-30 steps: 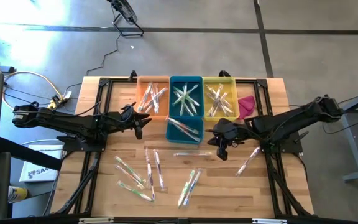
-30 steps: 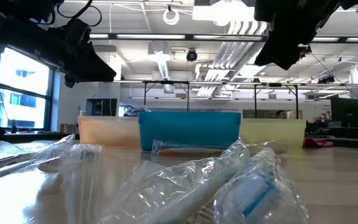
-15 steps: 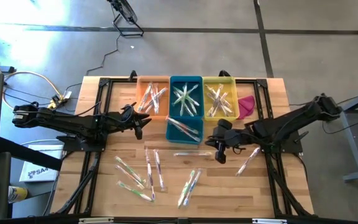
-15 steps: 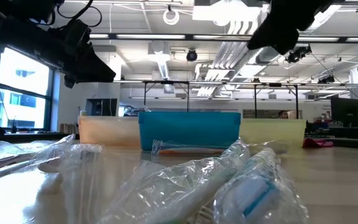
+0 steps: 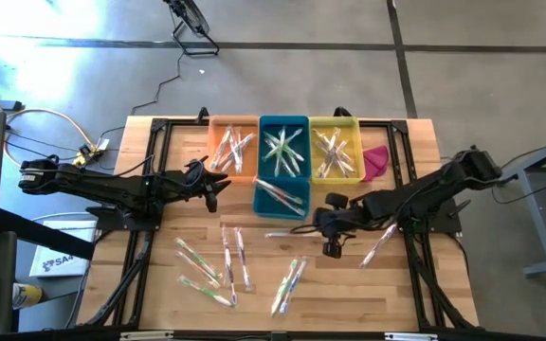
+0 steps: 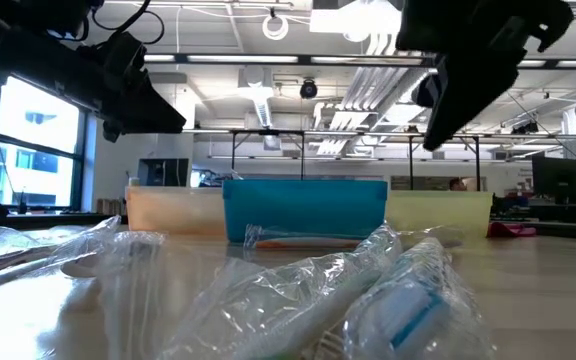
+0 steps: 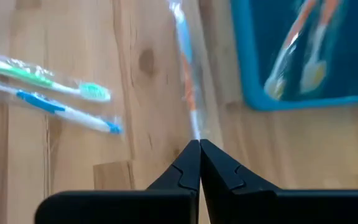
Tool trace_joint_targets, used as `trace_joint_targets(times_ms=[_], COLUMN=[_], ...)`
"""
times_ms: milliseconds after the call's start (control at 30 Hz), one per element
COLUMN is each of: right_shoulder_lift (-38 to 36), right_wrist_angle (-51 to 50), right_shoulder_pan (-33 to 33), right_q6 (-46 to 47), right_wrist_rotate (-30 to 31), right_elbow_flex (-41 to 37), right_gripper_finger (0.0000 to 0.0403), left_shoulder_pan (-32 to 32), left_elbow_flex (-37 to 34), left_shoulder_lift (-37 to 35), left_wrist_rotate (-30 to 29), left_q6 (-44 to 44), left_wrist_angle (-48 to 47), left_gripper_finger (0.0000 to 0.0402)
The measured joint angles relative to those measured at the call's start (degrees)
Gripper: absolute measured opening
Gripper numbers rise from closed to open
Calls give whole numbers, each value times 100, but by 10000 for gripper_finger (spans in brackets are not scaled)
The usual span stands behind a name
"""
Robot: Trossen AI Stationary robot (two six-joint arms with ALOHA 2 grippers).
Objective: Pick & Place Toothbrushes
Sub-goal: Put the orange toothbrush into the bottom blue bin
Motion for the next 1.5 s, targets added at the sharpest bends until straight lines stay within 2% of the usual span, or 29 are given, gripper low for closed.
trace_joint_targets(times_ms=[167,400,500,767,900,1167,1500], right_shoulder_lift=[322,382,380,380,382,382,382], right_wrist_angle=[13,69,79,78,81,883,1365], right_shoulder_pan=[0,0,0,0,0,0,-1], right_q6=[218,194,200,191,191,189,239], right_wrist_rotate=[-11,15,12,173,191,192,273], right_elbow_flex=[0,0,0,-4,-98,-552,-826], right_gripper_finger=[2,12,37,139,163,162,160], left_shoulder_pan=[0,0,0,0,0,0,0], left_elbow_flex=[2,0,0,0,2,0,2], left_shoulder_lift=[-2,-1,-2,0,0,-1,0], left_wrist_rotate=[0,0,0,0,0,0,0], left_q6=[0,0,1,0,0,0,0], left_wrist_angle=[0,0,0,0,0,0,0], left_gripper_finger=[113,113,113,113,113,113,113])
